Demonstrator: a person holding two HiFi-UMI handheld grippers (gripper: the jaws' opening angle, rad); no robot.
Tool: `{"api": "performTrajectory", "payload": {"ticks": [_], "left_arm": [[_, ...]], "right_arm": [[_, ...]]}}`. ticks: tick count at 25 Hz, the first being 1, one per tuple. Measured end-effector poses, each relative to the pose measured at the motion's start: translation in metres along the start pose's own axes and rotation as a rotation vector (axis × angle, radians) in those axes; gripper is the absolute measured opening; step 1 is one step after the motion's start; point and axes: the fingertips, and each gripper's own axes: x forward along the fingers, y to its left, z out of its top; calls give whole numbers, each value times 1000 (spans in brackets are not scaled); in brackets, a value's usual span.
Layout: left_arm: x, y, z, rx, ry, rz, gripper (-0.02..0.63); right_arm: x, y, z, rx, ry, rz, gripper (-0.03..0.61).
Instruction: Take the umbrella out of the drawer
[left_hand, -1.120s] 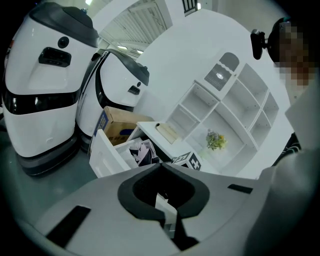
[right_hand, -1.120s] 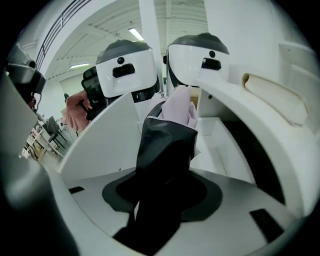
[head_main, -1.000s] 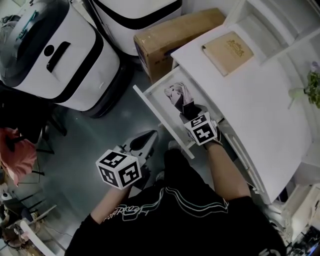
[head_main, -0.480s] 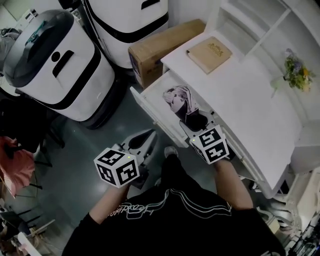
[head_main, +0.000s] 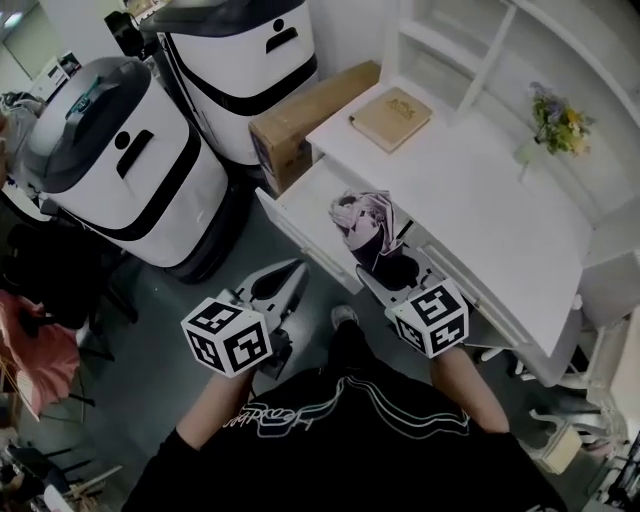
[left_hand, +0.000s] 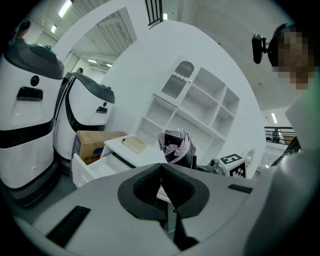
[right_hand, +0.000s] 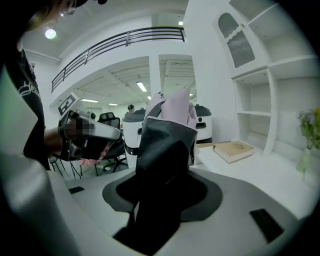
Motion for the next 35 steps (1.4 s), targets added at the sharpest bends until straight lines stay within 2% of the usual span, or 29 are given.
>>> {"api": "performTrajectory", "payload": {"ticks": [10,35], "left_arm": [[9,-34,-5,28,20,-55,20],[18,-28,9,19,5,-70,20]], "right_arm": [[-44,1,-3,106,-101,-11,213],[-34,-4,12,94,-113,-6,213]]}}
